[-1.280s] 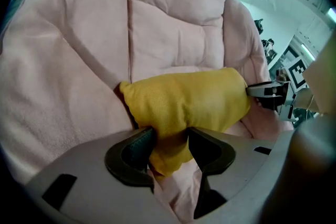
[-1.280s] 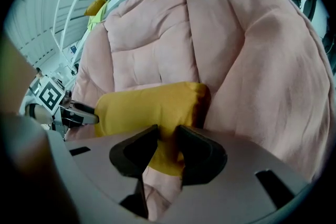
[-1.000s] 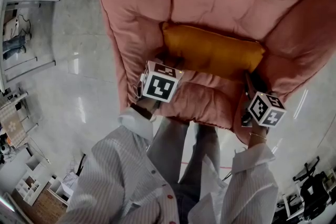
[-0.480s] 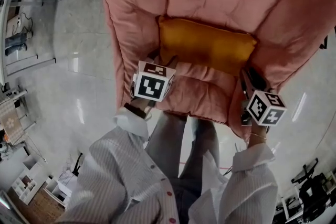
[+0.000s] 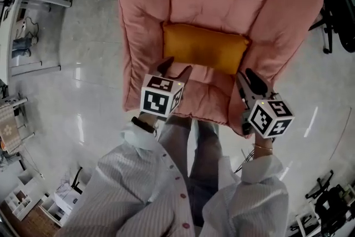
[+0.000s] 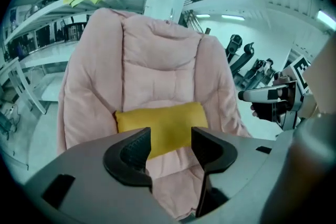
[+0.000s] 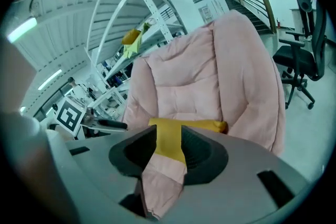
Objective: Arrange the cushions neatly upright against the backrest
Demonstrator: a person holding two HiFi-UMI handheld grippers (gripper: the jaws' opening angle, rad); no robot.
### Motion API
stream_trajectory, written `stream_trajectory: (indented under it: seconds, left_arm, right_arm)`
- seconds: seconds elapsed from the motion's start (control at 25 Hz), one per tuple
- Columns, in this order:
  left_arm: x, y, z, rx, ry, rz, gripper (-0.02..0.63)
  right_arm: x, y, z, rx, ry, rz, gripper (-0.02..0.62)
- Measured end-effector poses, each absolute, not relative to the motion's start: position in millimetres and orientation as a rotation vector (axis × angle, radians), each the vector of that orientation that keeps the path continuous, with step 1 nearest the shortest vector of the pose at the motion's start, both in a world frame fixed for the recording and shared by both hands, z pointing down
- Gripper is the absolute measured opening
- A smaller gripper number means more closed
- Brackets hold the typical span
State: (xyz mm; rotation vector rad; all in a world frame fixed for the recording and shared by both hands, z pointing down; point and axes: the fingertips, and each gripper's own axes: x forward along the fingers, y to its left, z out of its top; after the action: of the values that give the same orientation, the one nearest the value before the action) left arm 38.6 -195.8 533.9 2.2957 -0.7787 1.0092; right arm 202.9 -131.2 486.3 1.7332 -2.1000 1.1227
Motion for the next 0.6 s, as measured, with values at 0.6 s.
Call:
stream_trajectory:
  seconds: [0.6]
  left_arm:
    - [118.6,-153.2,315.3,2.564,-0.622,0.514,0.241]
  right_arm:
    - [176.4,-105.8,275.1,1.829,-2.463,0.818,0.107]
